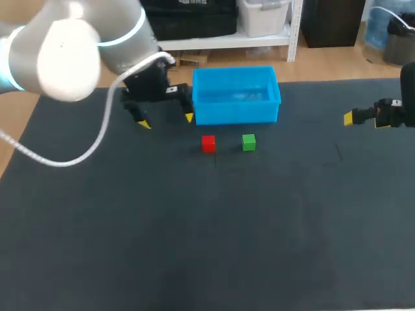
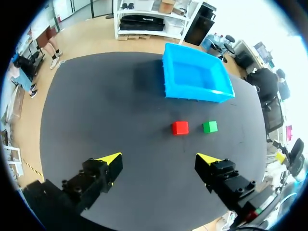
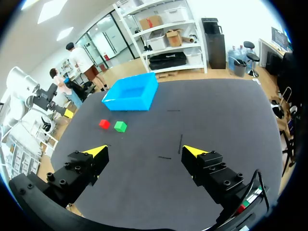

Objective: Use the left arm to pick the red cube and place it into the blue plastic box first, then use the right arm to grasp the green cube and put it into the same blue plastic box after the first action is fully finished.

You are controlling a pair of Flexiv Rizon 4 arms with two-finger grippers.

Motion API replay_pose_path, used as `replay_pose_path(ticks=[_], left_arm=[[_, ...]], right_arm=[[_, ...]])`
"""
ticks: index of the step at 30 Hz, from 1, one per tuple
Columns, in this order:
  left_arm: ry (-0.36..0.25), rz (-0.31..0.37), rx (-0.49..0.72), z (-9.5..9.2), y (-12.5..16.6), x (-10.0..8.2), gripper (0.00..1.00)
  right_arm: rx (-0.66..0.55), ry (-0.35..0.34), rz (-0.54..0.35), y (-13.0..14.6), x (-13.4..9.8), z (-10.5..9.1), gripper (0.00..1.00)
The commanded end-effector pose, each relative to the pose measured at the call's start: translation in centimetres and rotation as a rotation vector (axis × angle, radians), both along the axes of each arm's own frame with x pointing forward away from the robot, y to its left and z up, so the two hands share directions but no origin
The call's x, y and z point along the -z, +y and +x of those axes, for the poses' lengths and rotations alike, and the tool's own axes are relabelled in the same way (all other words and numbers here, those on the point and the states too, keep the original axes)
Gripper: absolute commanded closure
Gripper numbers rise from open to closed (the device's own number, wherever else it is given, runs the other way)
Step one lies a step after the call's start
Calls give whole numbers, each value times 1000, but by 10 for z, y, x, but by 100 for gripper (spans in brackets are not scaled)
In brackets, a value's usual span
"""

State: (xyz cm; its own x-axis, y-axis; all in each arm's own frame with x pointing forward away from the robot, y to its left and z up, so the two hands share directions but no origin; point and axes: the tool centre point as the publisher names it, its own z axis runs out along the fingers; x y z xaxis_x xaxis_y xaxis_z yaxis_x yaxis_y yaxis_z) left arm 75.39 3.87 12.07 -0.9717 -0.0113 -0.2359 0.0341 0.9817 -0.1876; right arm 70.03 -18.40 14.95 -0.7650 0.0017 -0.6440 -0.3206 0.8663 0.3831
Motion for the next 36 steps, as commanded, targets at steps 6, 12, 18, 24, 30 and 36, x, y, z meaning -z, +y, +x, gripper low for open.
replay_pose_path(ticks=[6,12,18,24,30,36], left_arm=[[85,42,14,26,-32,16,0],[108,44,25,32,-44,24,0],[125,52,56,38,-54,27,0],[130,95,61,41,-60,29,0],[106,81,68,41,-66,35,0],[97,123,67,43,-72,42,0]], right_arm=[[-2,1,0,-1,0,0,0],[-2,1,0,-1,0,0,0],[-2,1,0,-1,0,0,0],[-2,1,0,-1,0,0,0],[-2,1,0,-1,0,0,0],[-2,1,0,-1,0,0,0]])
